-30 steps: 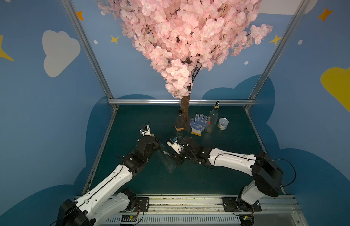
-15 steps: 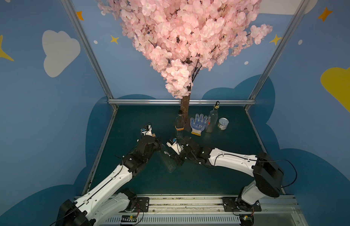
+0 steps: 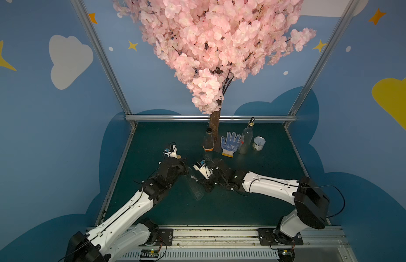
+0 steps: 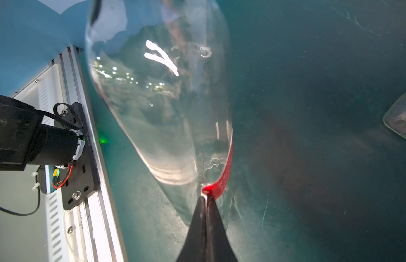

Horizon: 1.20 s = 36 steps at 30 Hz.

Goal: Remove the label from the bottle
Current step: Tear open the label from the bottle.

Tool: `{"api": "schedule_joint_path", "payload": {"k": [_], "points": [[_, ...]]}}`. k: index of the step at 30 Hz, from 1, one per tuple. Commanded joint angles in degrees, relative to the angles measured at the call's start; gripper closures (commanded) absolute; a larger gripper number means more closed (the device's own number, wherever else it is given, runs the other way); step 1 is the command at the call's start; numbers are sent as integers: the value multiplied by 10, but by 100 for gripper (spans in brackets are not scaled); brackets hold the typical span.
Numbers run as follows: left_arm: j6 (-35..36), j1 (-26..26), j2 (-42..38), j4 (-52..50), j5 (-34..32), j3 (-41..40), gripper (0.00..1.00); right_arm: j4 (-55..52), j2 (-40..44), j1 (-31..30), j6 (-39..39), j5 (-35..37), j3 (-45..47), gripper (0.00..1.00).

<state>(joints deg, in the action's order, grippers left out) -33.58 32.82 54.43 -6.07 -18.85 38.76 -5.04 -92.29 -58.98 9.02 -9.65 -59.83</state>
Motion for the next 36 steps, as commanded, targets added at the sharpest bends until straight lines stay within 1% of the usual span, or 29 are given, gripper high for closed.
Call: {"api": "schedule_joint_path", "payload": {"k": [1, 16, 36], "points": [[29, 5, -8, -40, 28, -15, 98, -16, 4, 15, 5, 55, 4, 100], [34, -4, -7, -47, 29, -15, 98, -15, 13, 21, 4, 62, 17, 100], [51, -11, 0, -32, 48, -15, 98, -12, 22, 23, -13, 41, 14, 100]]}}
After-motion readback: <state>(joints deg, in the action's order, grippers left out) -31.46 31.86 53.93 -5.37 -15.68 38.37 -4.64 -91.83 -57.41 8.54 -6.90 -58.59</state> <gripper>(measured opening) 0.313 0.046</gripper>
